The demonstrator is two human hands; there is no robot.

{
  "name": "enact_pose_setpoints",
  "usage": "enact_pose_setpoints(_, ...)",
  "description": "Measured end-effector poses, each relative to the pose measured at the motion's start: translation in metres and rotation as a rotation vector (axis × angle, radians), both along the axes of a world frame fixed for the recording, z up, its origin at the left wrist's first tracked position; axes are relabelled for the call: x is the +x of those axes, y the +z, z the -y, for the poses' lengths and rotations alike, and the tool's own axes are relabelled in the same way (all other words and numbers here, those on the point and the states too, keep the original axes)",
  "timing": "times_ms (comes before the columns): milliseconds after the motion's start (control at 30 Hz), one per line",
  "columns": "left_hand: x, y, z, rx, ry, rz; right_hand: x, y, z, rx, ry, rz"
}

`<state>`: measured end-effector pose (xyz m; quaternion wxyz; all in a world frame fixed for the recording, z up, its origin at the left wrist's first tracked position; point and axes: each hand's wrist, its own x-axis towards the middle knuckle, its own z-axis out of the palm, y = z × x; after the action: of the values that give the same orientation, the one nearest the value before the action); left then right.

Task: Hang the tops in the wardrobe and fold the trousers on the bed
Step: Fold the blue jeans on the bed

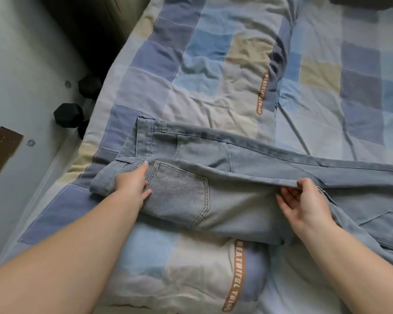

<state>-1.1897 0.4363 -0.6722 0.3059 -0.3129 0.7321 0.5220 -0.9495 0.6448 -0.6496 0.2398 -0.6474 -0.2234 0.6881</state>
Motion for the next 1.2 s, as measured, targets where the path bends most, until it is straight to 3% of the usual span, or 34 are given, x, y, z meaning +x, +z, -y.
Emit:
enact_pose_setpoints(67,-0.017,-0.013,-0.019,-0.090,-0.170,-0.162,-0.011,-0.005,-0.029,0.031,0.037,0.007)
enact_pose_setpoints(200,-0.037,-0.023,-0.046,-0.501,-1.133,-0.621,-0.036,-0.016,-0.074,0.066,0.152,0.053)
enact_pose_setpoints(267,-0.040,-0.028,-0.062,-0.537,-1.519,-0.670,-0.041,-0.029,-0.085,0.075,0.195,0.078)
enact_pose_setpoints(333,-0.042,-0.036,-0.081,-0.618,-1.705,-0.644,-0.046,-0.044,-0.092,0.076,0.225,0.089)
enact_pose_setpoints(567,-0.045,-0.049,-0.114,-0.932,-1.801,-0.549,-0.053,-0.066,-0.106,0.155,0.253,0.102)
enact_pose_setpoints(633,-0.050,-0.042,-0.109,-0.957,-1.687,-0.647,-0.053,-0.070,-0.109,0.194,0.250,0.129)
enact_pose_setpoints(800,-0.065,-0.023,-0.118,-0.785,-1.326,-0.948,-0.069,-0.070,-0.124,0.249,0.252,0.126)
enact_pose_setpoints(900,-0.066,-0.023,-0.133,-0.700,-1.237,-0.793,-0.080,-0.072,-0.132,0.177,0.522,0.053)
enact_pose_setpoints(1033,-0.049,-0.043,-0.126,-0.671,-1.428,-0.355,-0.075,-0.082,-0.124,0.191,0.811,0.110)
enact_pose_setpoints(1100,-0.038,-0.052,-0.116,-0.704,-1.448,-0.349,-0.067,-0.084,-0.119,0.256,0.844,0.158)
enact_pose_setpoints(1200,-0.005,-0.057,-0.106,-0.656,-1.357,-0.522,-0.042,-0.079,-0.110,0.303,0.851,0.184)
